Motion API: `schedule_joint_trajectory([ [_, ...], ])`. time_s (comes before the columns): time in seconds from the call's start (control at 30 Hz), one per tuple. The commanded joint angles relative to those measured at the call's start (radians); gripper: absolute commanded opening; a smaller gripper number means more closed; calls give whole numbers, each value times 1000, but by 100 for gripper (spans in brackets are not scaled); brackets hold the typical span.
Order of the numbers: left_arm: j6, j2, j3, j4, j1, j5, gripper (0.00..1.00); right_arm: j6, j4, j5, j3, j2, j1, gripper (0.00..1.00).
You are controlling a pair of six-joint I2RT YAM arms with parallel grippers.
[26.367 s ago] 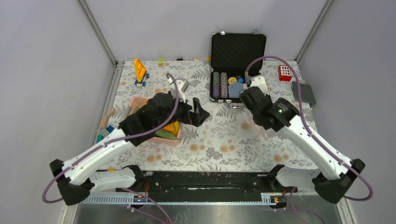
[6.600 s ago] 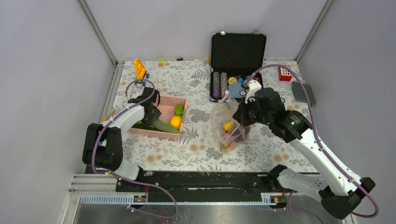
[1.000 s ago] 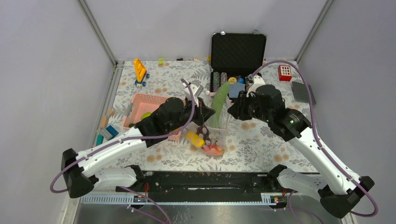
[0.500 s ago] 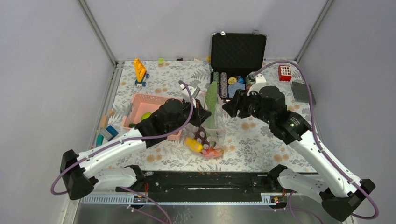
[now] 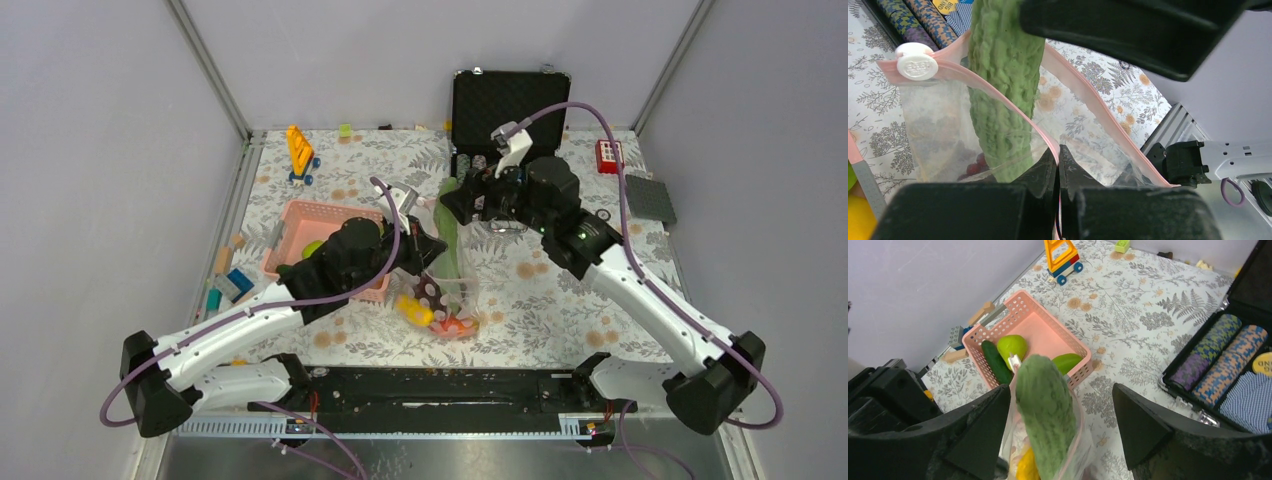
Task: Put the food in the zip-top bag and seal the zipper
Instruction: Adjust the zipper food storage bag at the center of the board.
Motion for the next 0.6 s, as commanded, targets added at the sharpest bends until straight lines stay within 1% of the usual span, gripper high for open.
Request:
schedule_joint_trajectory([
  [0.0,-15,-31,-9,63,2,-2,0,-84,139,-108,65,49,-2,81],
  [0.13,-20,-31,-12,64,3,-10,0,-65,215,-230,46,82,-1,73],
  [0.17,-20,-31,-13,64,3,-10,0,-57,222,-257,45,88,-1,68],
  [0.23,-28,-33,-15,65,3,-24,0,-41,195,-282,58,101,-1,52],
  [0.3,-38,-36,-19,62,3,-48,0,-36,158,-304,73,105,-1,33],
  [0.33,-45,-38,-20,57,3,-64,0,-35,144,-317,78,102,-1,23],
  [0.37,-51,-41,-20,52,3,-81,0,-35,131,-330,85,99,-1,10],
  [0.4,-58,-45,-21,48,3,-101,0,-35,114,-336,93,93,-1,1],
  [0.57,-82,-66,-25,20,2,-185,0,-76,-72,-308,198,82,2,0],
])
